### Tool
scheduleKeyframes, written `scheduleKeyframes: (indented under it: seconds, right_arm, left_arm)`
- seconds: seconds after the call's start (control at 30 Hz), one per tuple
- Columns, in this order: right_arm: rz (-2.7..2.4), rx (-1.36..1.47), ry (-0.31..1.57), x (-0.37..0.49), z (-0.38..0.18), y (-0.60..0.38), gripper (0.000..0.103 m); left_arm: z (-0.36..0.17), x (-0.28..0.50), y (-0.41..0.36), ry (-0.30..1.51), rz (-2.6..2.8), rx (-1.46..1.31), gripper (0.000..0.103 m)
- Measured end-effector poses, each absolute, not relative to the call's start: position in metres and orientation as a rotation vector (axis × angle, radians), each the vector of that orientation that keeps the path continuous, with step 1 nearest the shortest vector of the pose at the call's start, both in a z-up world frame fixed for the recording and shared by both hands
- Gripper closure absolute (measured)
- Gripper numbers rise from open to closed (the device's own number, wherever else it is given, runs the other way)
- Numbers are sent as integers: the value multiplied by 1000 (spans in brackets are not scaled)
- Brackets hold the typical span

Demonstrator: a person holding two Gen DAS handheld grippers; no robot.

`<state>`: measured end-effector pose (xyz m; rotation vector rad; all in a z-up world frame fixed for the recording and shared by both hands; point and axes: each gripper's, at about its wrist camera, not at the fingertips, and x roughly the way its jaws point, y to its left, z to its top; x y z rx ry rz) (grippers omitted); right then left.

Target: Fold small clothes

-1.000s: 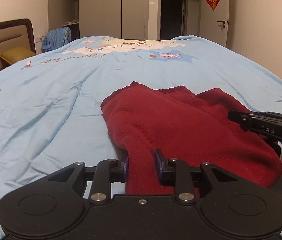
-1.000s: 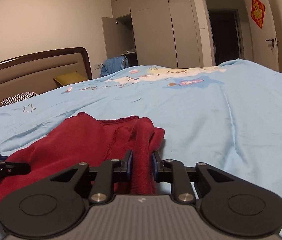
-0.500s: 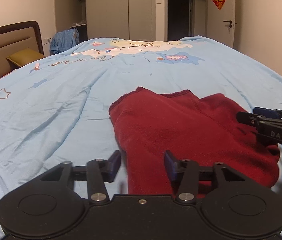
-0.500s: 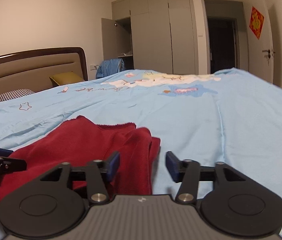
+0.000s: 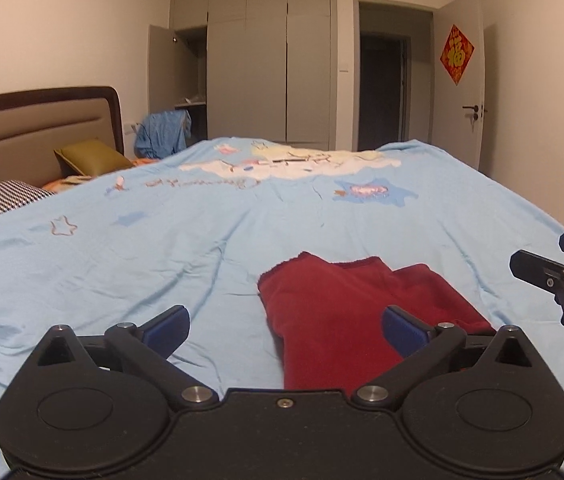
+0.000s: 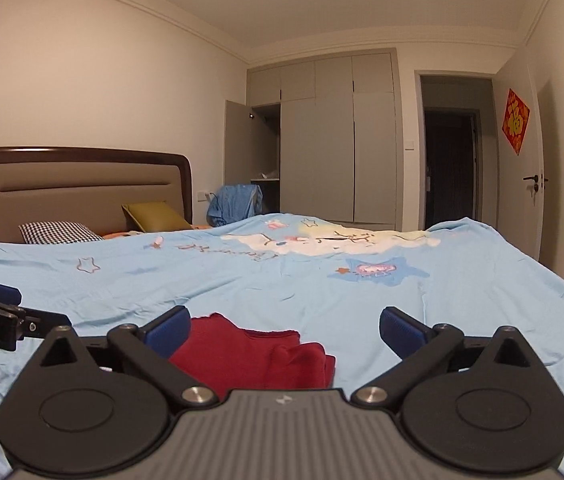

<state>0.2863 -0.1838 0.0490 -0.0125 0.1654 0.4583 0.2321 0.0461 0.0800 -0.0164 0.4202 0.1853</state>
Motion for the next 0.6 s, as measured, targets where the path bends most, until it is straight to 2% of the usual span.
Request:
scheduleKeyframes:
  seconds: [0.27,0.6]
  right_arm:
    - [452,9,118,219,56,-199,0]
    - [372,23,136,132,22,-225,0]
  left_arm:
    - [79,166,27,392,204,-1,1]
    - [40,96,10,406,193,-29,1]
